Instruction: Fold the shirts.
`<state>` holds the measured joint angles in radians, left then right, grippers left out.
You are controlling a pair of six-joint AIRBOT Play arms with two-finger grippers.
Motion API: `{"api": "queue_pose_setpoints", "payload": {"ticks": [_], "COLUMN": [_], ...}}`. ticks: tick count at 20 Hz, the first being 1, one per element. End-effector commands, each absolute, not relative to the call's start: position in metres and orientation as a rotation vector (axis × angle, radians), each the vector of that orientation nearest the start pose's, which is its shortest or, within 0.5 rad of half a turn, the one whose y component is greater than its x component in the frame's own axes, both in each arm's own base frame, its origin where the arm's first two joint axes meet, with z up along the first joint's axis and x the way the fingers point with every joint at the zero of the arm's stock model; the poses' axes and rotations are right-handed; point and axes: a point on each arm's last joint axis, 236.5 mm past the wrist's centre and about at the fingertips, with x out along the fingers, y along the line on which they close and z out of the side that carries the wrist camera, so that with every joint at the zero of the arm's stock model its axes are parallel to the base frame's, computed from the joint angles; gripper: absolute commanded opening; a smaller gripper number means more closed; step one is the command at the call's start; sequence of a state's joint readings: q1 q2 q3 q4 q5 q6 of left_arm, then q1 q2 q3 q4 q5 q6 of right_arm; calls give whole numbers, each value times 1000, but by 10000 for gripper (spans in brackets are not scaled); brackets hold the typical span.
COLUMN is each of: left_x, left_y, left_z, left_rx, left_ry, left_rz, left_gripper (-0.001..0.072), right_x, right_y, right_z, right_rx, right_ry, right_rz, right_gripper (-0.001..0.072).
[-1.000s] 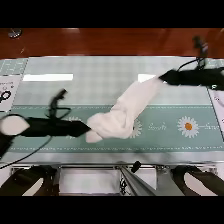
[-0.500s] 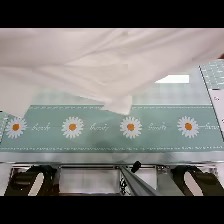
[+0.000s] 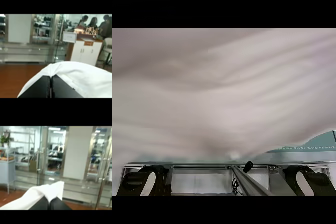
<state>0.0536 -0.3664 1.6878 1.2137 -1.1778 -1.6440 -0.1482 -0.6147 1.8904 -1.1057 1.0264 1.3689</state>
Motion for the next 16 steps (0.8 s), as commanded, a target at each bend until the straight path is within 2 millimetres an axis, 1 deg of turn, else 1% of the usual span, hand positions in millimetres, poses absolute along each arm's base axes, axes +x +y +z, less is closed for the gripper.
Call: {"api": "queue_pose_setpoints", "payload": {"ticks": [1,2,3,4,5,6,7,9,11,12,13,16], "left_x": [96,99,103,109,116,124,133,152,176,190,205,257], "left_y": [-84,-84,-85,-84,-84,-84,-83,-82,-81,-79,-77,-67], "left_z": [452,434,419,404,387,368,346,300,256,236,221,176], "left_rx": [-224,-242,-270,-300,-328,-342,-351,-378,-398,-421,-446,-517], "left_ry": [105,180,242,303,368,431,503,636,725,743,739,718], "left_rz": [-324,-317,-310,-301,-290,-281,-271,-249,-234,-221,-207,-150], "left_gripper": [19,19,19,19,19,19,20,20,20,20,20,21], "right_x": [148,160,176,192,210,227,246,289,337,362,388,458], "right_y": [46,37,29,23,16,11,4,-3,-7,-11,-14,-23], "right_z": [577,561,537,508,473,444,418,372,327,307,286,227], "right_rx": [-84,-104,-118,-125,-136,-134,-119,-86,-55,-41,-25,15], "right_ry": [-297,-223,-113,17,171,298,404,556,670,709,746,804], "right_rz": [139,102,81,70,65,66,59,71,88,88,89,91], "right_gripper": [31,31,31,31,31,31,31,31,32,31,32,32]}}
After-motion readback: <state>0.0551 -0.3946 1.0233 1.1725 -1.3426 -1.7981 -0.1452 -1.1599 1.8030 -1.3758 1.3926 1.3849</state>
